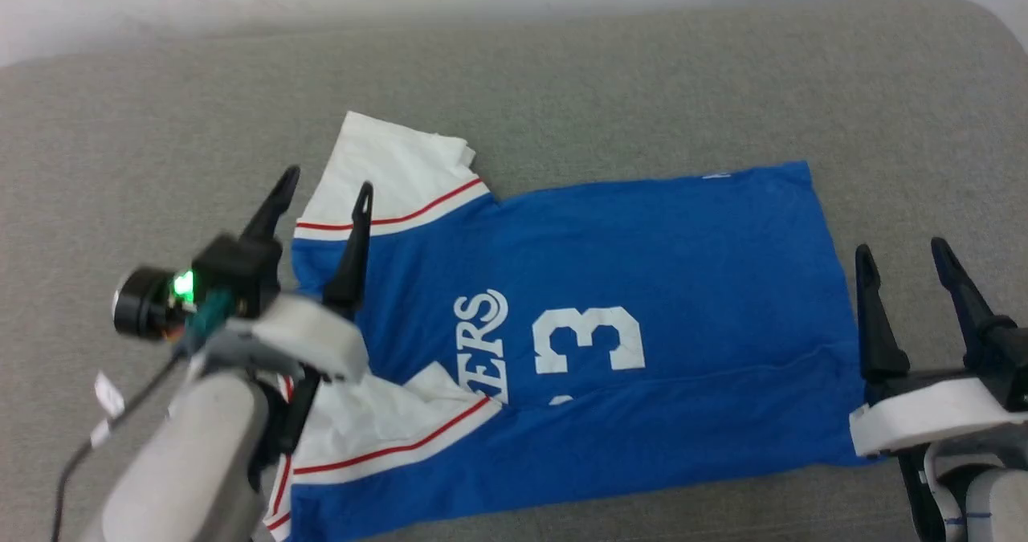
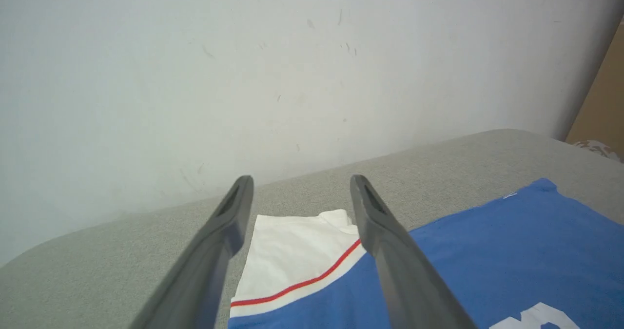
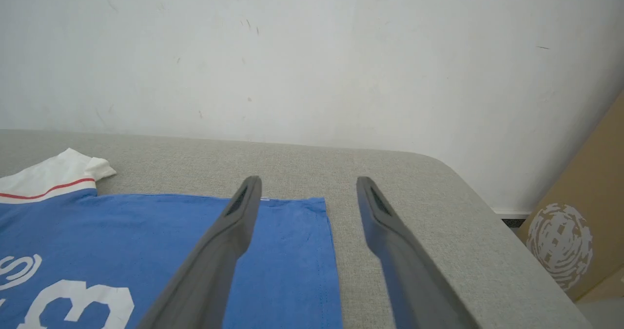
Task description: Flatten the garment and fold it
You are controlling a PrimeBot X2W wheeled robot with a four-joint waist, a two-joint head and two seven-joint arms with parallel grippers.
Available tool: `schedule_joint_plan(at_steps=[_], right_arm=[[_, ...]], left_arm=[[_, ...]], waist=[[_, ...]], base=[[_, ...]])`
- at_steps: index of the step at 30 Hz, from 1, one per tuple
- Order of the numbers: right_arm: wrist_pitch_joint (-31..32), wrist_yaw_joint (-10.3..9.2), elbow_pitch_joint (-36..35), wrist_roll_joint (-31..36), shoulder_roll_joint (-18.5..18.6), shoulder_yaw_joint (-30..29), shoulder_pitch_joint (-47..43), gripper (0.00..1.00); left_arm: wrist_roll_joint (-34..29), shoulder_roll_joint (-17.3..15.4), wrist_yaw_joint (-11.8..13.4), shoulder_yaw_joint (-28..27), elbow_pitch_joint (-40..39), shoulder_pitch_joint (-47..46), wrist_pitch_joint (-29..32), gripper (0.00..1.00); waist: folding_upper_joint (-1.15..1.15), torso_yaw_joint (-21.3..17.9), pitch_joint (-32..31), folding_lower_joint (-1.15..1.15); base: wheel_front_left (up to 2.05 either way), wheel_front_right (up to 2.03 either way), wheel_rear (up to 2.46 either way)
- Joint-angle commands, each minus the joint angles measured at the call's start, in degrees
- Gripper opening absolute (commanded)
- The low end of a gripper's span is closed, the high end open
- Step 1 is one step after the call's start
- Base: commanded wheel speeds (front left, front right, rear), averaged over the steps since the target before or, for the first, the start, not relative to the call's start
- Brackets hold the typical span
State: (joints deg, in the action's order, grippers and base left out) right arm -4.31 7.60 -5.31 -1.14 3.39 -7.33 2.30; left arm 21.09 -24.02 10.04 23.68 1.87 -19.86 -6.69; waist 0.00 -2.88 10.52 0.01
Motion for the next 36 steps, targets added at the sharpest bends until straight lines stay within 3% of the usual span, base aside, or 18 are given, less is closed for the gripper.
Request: schedule_joint_plan(at_steps=[1,4,12,16,24,31,36], right_arm=[[-0.49,-0.11,0.07,-0.04,-0.18,0.03,1.12,1.0],[-1.12,-0.11,0.26,-0.63,-0.31,1.03,2.88,1.0],[-3.41,-0.11,2.64,-2.78,-0.48,4.47,6.89,1.0],[-4.42,-0.11,4.0,-4.08,-0.49,6.24,8.61,1.0],[-5.07,-0.11,5.59,-5.59,-0.5,10.58,10.24,1.0],[-5.62,-0.11,6.85,-7.3,-0.51,12.32,10.81,1.0],[-5.53,-0.11,6.45,-7.41,-0.51,12.99,11.71,1.0]], left_arm=[[-0.29,-0.47,-0.55,0.29,0.53,-1.66,1.43,1.0],[0.24,-2.25,-2.74,0.78,3.1,-8.1,9.6,1.0],[3.84,-6.05,-11.74,2.48,12.92,-24.58,28.84,1.0],[4.62,-8.27,-13.79,2.88,19.58,-31.52,37.86,1.0],[6.78,-11.25,-12.67,1.46,28.22,-40.3,53.24,1.0],[6.77,-12.61,-10.19,1.02,30.95,-42.76,58.45,1.0],[8.07,-12.91,-9.89,1.08,31.82,-41.48,61.53,1.0]], waist=[[0.0,-3.2,3.5,-0.01],[0.0,-5.28,6.74,-0.01],[0.0,-10.68,13.65,-0.01],[0.0,-12.8,15.96,-0.01],[0.0,-15.41,18.73,-0.01],[0.0,-15.81,20.1,-0.01],[0.0,-15.48,20.87,-0.01]], base=[[0.0,0.0,0.0],[0.0,0.0,0.0],[0.0,0.0,0.0],[0.0,0.0,0.0],[0.0,0.0,0.0],[0.0,0.0,0.0],[0.0,0.0,0.0]])
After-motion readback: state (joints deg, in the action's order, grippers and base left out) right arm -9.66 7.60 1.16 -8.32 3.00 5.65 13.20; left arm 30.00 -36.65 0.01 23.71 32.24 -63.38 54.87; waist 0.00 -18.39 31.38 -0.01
